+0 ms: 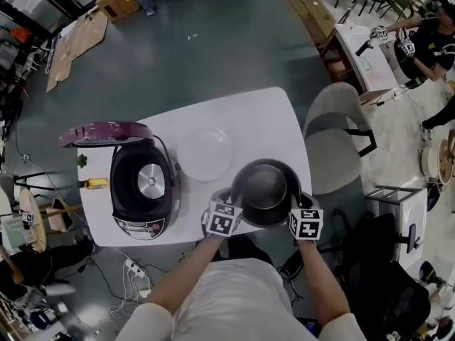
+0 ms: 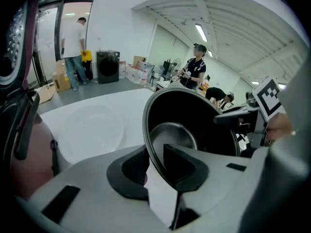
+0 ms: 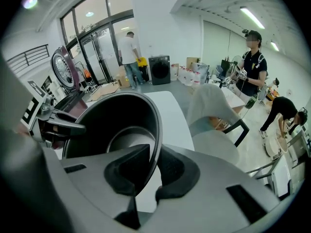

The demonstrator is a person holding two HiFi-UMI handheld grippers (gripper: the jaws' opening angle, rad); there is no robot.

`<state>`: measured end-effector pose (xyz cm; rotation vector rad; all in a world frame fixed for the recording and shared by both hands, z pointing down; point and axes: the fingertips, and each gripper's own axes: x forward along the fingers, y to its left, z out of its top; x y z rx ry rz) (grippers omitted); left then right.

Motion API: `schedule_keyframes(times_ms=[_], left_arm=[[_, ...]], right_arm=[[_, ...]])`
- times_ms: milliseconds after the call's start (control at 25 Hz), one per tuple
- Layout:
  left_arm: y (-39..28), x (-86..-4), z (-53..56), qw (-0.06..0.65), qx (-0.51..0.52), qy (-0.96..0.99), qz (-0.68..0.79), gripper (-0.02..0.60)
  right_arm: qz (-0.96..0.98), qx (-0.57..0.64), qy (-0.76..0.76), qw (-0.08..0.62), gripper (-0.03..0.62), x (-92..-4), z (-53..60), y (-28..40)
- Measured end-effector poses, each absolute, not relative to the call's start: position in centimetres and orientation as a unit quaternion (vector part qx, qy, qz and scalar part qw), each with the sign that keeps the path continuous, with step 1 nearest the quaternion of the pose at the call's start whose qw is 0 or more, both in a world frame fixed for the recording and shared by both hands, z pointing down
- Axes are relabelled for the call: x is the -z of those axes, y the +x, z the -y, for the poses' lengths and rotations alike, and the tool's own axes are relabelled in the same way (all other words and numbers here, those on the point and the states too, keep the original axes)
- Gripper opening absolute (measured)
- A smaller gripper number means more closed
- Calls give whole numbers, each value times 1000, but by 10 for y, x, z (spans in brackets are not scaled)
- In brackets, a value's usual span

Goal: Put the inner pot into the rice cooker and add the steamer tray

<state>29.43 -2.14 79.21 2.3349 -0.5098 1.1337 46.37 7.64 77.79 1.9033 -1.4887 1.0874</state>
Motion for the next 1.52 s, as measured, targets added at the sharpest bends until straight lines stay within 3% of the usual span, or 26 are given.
schedule_keyframes(times_ms=[520, 1520], left_arm=[[248, -717, 65, 221, -366, 867, 255, 100], [93, -602, 125, 186, -293, 859, 377, 98]], right_arm=[[591, -338, 696, 229, 63, -705, -21, 425], [689, -240, 650, 213, 61, -590, 79, 286]])
